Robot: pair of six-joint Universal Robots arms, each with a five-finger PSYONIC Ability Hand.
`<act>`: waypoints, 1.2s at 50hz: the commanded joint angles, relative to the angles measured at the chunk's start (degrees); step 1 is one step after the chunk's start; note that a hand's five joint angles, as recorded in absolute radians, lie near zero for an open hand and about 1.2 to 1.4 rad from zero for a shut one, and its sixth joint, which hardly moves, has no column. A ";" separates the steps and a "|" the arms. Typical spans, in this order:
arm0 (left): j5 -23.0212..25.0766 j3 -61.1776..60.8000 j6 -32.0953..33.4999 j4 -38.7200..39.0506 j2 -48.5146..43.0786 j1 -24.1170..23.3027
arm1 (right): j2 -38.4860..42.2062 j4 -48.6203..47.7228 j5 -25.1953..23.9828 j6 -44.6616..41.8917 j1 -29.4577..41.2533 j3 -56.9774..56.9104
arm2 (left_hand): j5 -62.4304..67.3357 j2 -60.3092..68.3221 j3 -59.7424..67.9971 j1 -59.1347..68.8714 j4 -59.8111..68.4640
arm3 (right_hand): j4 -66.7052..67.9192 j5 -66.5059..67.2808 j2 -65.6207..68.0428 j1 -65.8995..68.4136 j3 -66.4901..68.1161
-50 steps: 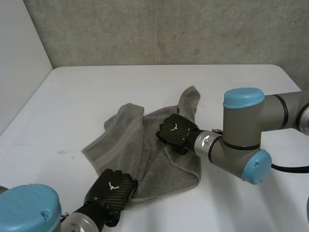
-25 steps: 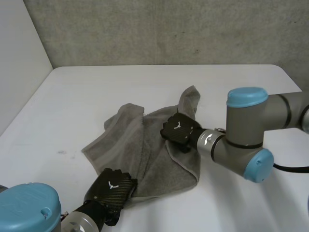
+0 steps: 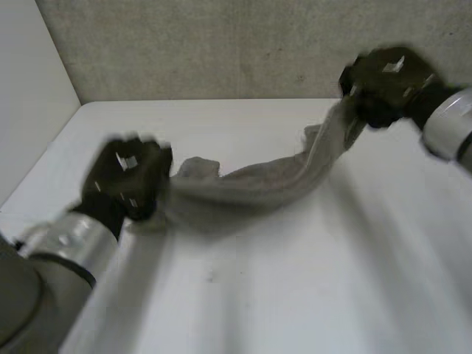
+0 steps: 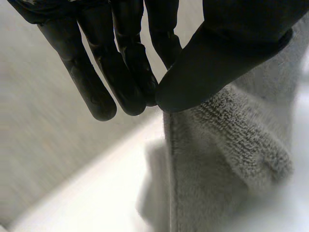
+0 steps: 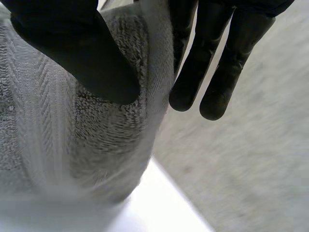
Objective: Fold the towel.
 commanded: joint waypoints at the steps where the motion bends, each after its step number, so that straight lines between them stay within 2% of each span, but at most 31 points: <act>1: 0.06 15.06 0.22 -5.36 10.07 0.22 | -11.60 7.16 0.93 3.87 -2.60 -7.17 | 11.23 10.61 10.66 12.32 10.63 | 11.77 13.57 12.29 1.81 12.20; 5: 0.06 22.21 0.75 -11.27 10.34 0.31 | -14.17 15.86 0.14 2.39 -6.82 -11.75 | 11.23 10.61 10.66 12.32 10.63 | 11.77 13.57 12.29 1.81 12.20; 7: -0.03 27.90 0.92 -18.18 9.12 0.48 | -13.99 18.24 0.40 0.64 -7.18 -12.63 | 11.23 10.61 10.66 12.32 10.63 | 11.77 13.57 12.29 1.81 12.20; 8: -0.03 27.92 0.93 -18.21 9.11 0.48 | -13.99 18.26 0.40 0.62 -7.18 -12.64 | 11.23 10.61 10.66 12.32 10.63 | 11.77 13.57 12.29 1.81 12.20; 10: -0.03 31.51 1.19 -24.77 4.83 0.48 | -11.98 22.90 1.19 -4.89 -7.01 -12.90 | 11.23 10.61 10.66 12.32 10.63 | 11.77 13.57 12.29 1.81 12.20; 11: -0.03 31.53 1.19 -24.81 4.80 0.48 | -11.97 22.92 1.19 -4.92 -7.01 -12.90 | 11.23 10.61 10.66 12.32 10.63 | 11.77 13.57 12.29 1.81 12.20; 13: -0.12 33.45 1.54 -30.14 -0.80 0.57 | -6.99 27.21 1.98 -10.34 -6.22 -12.73 | 11.23 10.61 10.66 12.32 10.63 | 11.77 13.57 12.29 1.81 12.20; 16: -0.12 33.81 1.63 -32.01 -3.72 0.66 | -4.50 28.63 2.60 -12.39 -5.43 -12.29 | 11.23 10.61 10.66 12.32 10.63 | 11.77 13.57 12.29 1.81 12.20; 22: 0.06 34.95 1.98 -33.51 -16.47 1.80 | 4.64 28.98 7.08 -14.41 -2.00 -11.85 | 11.23 10.61 10.66 12.32 10.63 | 11.77 13.57 12.29 1.81 12.20; 24: 0.15 36.53 2.24 -33.33 -20.07 2.77 | 9.89 25.84 9.45 -13.80 -0.43 -13.95 | 11.23 10.61 10.66 12.32 10.63 | 11.77 13.57 12.29 1.81 12.20; 26: 0.15 42.91 3.64 -33.33 -26.81 3.29 | 11.92 23.04 10.41 -13.01 0.54 -15.44 | 11.23 10.61 10.66 12.32 10.63 | 11.77 13.57 12.29 1.81 12.20; 27: 0.15 42.95 3.65 -33.33 -26.84 3.29 | 11.94 23.01 10.42 -13.00 0.55 -15.45 | 11.23 10.61 10.66 12.32 10.63 | 11.77 13.57 12.29 1.81 12.20; 29: 0.32 52.57 6.27 -33.16 -32.70 3.91 | 14.48 16.28 11.56 -9.95 1.86 -18.16 | 11.23 10.61 10.66 12.32 10.63 | 11.77 13.57 12.29 1.81 12.20; 30: 0.32 52.62 6.29 -33.16 -32.73 3.91 | 14.49 16.24 11.57 -9.93 1.87 -18.18 | 11.23 10.61 10.66 12.32 10.63 | 11.77 13.57 12.29 1.81 12.20; 32: 0.41 58.24 7.43 -32.45 -34.84 4.26 | 15.19 7.59 11.91 -5.64 2.39 -21.33 | 11.23 10.61 10.66 12.32 10.63 | 11.77 13.57 12.29 1.81 12.20; 33: 0.41 64.51 8.04 -30.97 -36.49 4.70 | 15.19 7.54 11.92 -5.62 2.40 -21.34 | 11.23 10.61 10.66 12.32 10.63 | 11.77 13.57 12.29 1.81 12.20; 34: 0.50 71.10 8.13 -28.78 -37.64 4.96 | 14.93 2.93 12.26 -3.19 2.40 -22.73 | 11.23 10.61 10.66 12.32 10.63 | 11.77 13.57 12.29 1.81 12.20; 35: 0.50 71.16 8.13 -28.76 -37.65 4.96 | 14.93 2.88 12.27 -3.16 2.40 -22.75 | 11.23 10.61 10.66 12.32 10.63 | 11.77 13.57 12.29 1.81 12.20; 37: 0.50 82.71 7.43 -22.91 -38.18 5.14 | 12.48 -7.26 14.02 2.35 2.40 -23.36 | 11.23 10.61 10.66 12.32 10.63 | 11.77 13.57 12.29 1.81 12.20; 38: 0.50 82.76 7.43 -22.87 -38.18 5.14 | 12.46 -7.31 14.03 2.38 2.40 -23.36 | 11.23 10.61 10.66 12.32 10.63 | 11.77 13.57 12.29 1.81 12.20; 40: 0.41 90.47 6.64 -17.27 -37.92 5.31 | 7.57 -16.41 16.48 6.67 2.40 -21.71 | 11.23 10.61 10.66 12.32 10.63 | 11.77 13.57 12.29 1.81 12.20; 42: 0.50 92.24 6.46 -15.33 -37.30 5.32 | 5.37 -19.67 17.18 7.81 2.31 -20.30 | 11.23 10.61 10.66 12.32 10.63 | 11.77 13.57 12.29 1.81 12.20; 46: 0.59 92.17 6.46 -15.14 -35.01 5.32 | 2.18 -22.26 17.10 8.09 2.22 -16.95 | 11.23 10.61 10.66 12.32 10.63 | 11.77 13.57 12.29 1.81 12.20; 49: 0.59 87.86 6.38 -19.80 -33.08 5.32 | 1.30 -19.44 16.31 8.00 1.78 -14.49 | 11.23 10.61 10.66 12.32 10.63 | 11.77 13.57 12.29 1.81 12.20; 51: 0.67 84.17 6.38 -23.40 -32.20 5.32 | 1.30 -13.59 14.04 7.83 1.69 -11.86 | 11.23 10.61 10.66 12.32 10.63 | 11.77 13.57 12.29 1.81 12.20; 53: 0.67 75.34 6.29 -30.40 -30.19 5.84 | 1.48 -10.25 12.55 7.74 1.69 -10.46 | 11.23 10.61 10.66 12.32 10.63 | 11.77 13.57 12.29 1.81 12.20; 54: 0.67 75.30 6.29 -30.43 -30.18 5.84 | 1.48 -10.22 12.53 7.74 1.69 -10.44 | 11.23 10.61 10.66 12.32 10.63 | 11.77 13.57 12.29 1.81 12.20; 56: 0.68 63.40 6.29 -35.07 -28.26 7.15 | 1.91 -4.62 10.34 6.17 1.61 -6.60 | 11.23 10.61 10.66 12.32 10.63 | 11.77 13.57 12.29 1.81 12.20; 57: 0.67 63.34 6.29 -35.09 -28.25 7.16 | 1.92 -4.59 10.33 6.16 1.61 -6.58 | 11.23 10.61 10.66 12.32 10.63 | 11.77 13.57 12.29 1.81 12.20; 59: 0.59 50.40 6.64 -36.23 -26.50 7.77 | 2.70 -1.00 8.76 2.14 1.52 -1.33 | 11.23 10.61 10.66 12.32 10.63 | 11.77 13.57 12.29 1.81 12.20; 60: 0.59 50.33 6.64 -36.23 -26.49 7.78 | 2.71 -0.99 8.75 2.11 1.52 -1.30 | 11.23 10.61 10.66 12.32 10.63 | 11.77 13.57 12.29 1.81 12.20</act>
